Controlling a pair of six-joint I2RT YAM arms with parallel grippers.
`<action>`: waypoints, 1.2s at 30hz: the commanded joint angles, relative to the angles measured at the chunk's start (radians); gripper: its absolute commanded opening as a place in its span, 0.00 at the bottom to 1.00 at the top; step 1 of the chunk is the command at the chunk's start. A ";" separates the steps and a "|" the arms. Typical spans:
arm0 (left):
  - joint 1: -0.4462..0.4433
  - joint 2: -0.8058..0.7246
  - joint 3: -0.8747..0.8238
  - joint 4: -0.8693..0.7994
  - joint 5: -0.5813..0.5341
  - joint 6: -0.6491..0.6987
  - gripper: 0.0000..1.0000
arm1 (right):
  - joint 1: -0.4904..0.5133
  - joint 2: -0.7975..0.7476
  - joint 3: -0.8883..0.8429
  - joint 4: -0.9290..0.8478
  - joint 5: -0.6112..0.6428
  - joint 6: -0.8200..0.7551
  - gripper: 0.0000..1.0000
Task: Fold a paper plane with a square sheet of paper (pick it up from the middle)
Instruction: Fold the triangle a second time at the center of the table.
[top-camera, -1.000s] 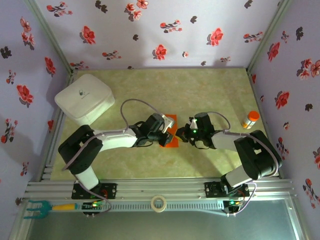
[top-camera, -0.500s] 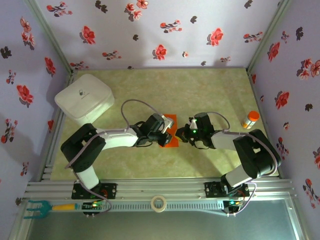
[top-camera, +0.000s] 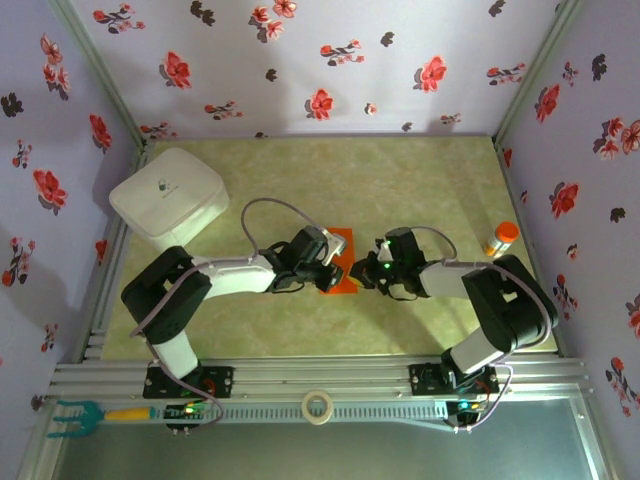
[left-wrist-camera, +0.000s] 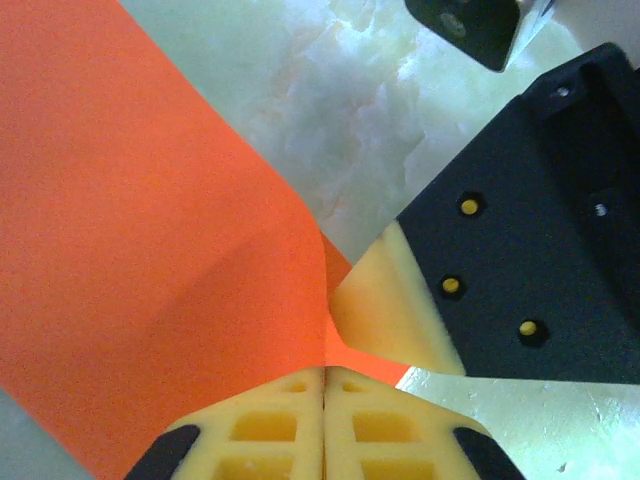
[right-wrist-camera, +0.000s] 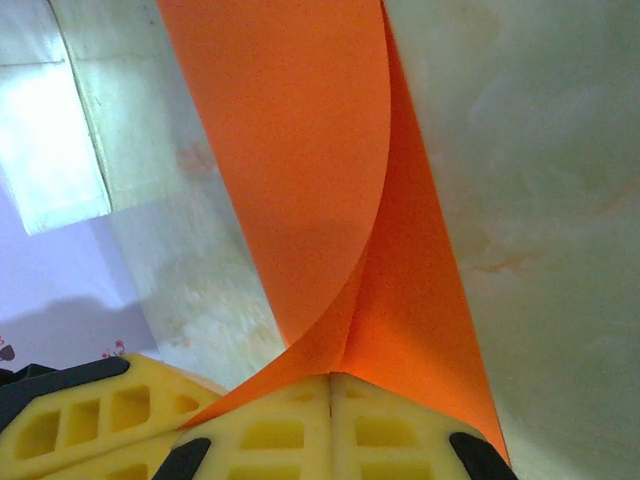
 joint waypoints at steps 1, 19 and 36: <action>0.012 0.024 0.013 0.018 0.031 -0.003 0.10 | 0.007 0.020 0.030 0.043 -0.012 0.013 0.02; 0.030 0.032 -0.012 0.054 0.049 -0.015 0.13 | 0.007 0.035 0.016 0.095 -0.013 0.043 0.02; 0.041 0.046 -0.010 0.059 0.074 -0.007 0.15 | 0.005 0.029 0.016 0.084 -0.007 0.039 0.02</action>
